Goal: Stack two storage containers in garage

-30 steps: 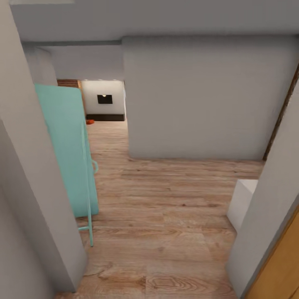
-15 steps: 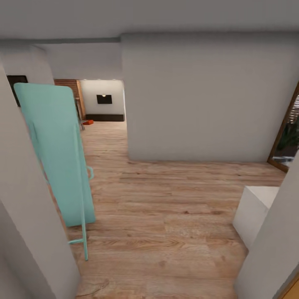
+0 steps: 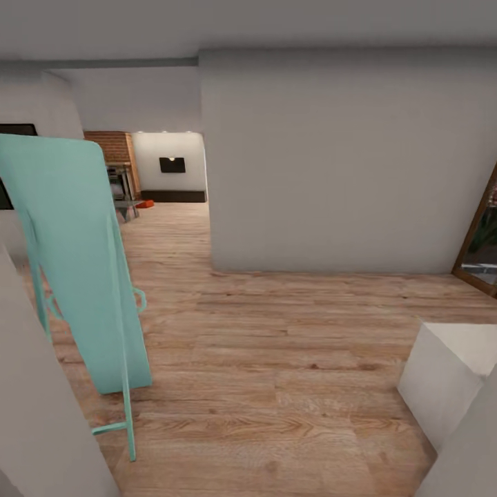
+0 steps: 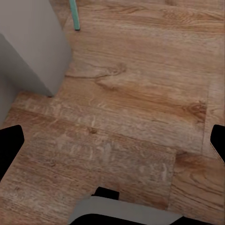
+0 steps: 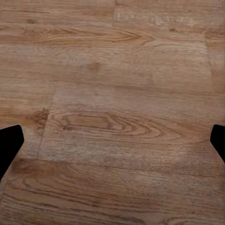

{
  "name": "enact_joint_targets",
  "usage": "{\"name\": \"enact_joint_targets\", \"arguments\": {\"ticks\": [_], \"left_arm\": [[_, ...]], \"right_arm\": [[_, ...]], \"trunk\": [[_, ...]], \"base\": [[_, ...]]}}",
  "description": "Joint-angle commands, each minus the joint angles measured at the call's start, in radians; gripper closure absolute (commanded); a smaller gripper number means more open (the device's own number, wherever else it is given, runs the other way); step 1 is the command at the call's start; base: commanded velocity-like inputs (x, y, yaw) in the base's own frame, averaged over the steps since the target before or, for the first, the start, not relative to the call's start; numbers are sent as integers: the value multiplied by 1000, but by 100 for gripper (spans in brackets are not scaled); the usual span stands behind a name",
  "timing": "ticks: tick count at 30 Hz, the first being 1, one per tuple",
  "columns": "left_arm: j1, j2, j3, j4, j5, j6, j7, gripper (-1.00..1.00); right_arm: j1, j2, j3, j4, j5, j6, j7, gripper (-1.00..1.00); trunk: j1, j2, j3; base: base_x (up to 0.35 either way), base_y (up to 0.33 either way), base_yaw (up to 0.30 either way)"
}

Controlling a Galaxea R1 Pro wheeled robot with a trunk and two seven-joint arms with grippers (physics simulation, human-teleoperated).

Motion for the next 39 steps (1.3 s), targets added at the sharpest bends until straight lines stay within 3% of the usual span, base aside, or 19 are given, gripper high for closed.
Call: {"name": "enact_joint_targets", "arguments": {"ticks": [1,39], "left_arm": [[-1,0,8,3,-8,-5,2,-100],[-1,4,8,3,-8,-5,0,-100]], "right_arm": [[0,0,-2,-2,5,-1,0,-100],[0,0,-3,-2,5,2,-4,-100]], "trunk": [[1,0,-1],[1,0,-1]], "base": [[325,0,0],[325,0,0]]}}
